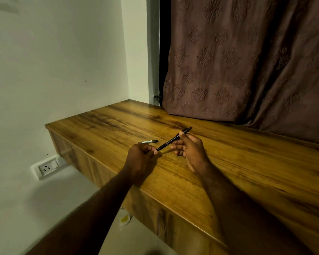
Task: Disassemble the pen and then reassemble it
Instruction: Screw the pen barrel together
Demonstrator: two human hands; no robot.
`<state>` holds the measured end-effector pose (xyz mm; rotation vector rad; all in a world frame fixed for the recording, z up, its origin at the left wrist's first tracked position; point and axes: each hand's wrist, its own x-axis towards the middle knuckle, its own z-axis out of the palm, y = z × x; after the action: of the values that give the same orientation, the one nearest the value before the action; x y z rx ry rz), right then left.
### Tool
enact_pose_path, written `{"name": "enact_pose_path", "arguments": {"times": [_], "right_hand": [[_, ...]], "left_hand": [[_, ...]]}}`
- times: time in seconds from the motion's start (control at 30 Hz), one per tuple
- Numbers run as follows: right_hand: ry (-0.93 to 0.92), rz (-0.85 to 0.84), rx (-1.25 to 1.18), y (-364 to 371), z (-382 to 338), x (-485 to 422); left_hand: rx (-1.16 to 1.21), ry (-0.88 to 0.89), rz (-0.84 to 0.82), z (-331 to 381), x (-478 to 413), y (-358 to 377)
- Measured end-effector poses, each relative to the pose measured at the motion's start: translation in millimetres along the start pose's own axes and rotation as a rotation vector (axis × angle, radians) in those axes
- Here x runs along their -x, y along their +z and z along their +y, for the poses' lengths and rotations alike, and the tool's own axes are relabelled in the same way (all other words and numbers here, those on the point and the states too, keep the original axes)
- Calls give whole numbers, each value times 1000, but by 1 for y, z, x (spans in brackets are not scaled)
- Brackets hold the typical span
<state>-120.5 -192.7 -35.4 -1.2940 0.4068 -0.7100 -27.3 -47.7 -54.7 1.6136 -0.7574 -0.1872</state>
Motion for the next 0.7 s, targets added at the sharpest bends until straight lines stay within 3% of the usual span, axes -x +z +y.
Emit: {"name": "enact_pose_path", "arguments": {"times": [0.23,0.43,0.7], "right_hand": [[-48,31,13,1,2,-2],[-141,149,95,2,0,-2],[-214,249,124,1,-4,-3]], "left_hand": [[-3,-55,-36,3,3,22],[-163,-9,-42,-2,2,20],[-30,-83,-95,-10,-1,16]]}}
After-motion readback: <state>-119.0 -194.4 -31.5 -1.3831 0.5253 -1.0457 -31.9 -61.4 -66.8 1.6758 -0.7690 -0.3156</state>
